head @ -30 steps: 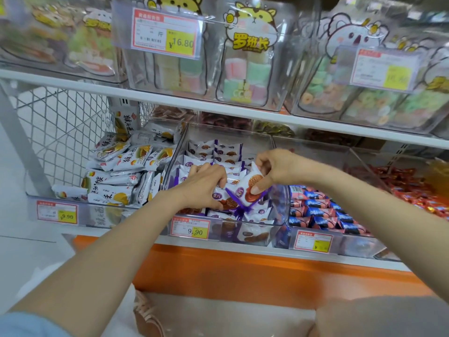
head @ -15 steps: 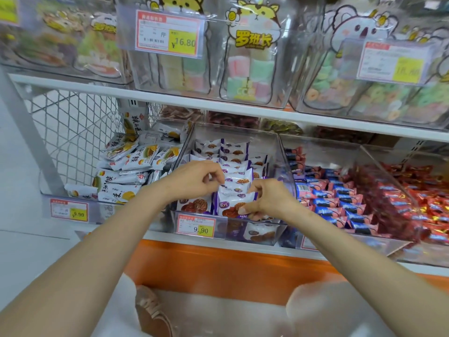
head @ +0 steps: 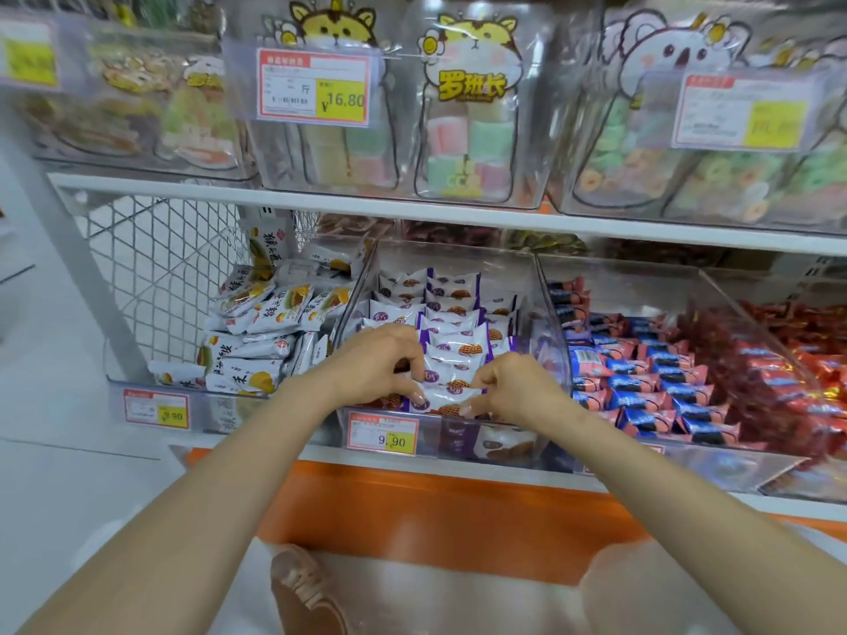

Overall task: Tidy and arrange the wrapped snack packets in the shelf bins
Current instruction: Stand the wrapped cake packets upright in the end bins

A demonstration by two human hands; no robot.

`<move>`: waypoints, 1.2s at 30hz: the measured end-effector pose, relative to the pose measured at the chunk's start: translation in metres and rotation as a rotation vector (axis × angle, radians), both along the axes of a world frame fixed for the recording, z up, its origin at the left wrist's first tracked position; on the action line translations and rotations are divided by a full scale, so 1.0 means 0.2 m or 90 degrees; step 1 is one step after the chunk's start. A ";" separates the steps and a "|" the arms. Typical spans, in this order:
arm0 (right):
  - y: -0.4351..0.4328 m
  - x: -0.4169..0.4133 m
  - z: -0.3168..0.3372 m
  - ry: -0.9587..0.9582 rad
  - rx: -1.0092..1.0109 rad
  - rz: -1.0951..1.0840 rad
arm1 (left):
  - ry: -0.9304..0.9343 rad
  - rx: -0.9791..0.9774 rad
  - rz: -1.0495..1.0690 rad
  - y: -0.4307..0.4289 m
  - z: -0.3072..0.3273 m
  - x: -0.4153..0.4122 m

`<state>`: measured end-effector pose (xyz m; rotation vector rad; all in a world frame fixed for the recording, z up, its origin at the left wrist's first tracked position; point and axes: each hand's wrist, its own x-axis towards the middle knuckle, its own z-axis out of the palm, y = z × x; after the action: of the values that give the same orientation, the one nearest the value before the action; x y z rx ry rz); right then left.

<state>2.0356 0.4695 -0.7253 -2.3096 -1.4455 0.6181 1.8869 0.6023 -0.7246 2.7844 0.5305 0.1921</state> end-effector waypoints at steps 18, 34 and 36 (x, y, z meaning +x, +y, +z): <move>-0.04 0.03 0.01 0.059 0.008 0.057 | 0.179 0.175 0.016 0.00 0.07 -0.06; -0.03 0.04 -0.01 0.032 0.032 -0.020 | 0.040 0.129 -0.074 -0.06 0.01 0.00; -0.03 0.03 -0.01 0.044 0.030 -0.013 | 0.052 0.123 -0.071 -0.05 0.01 0.01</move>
<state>2.0419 0.4638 -0.7268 -2.2411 -1.3899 0.6436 1.8891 0.5926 -0.7219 3.0108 0.3924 0.1097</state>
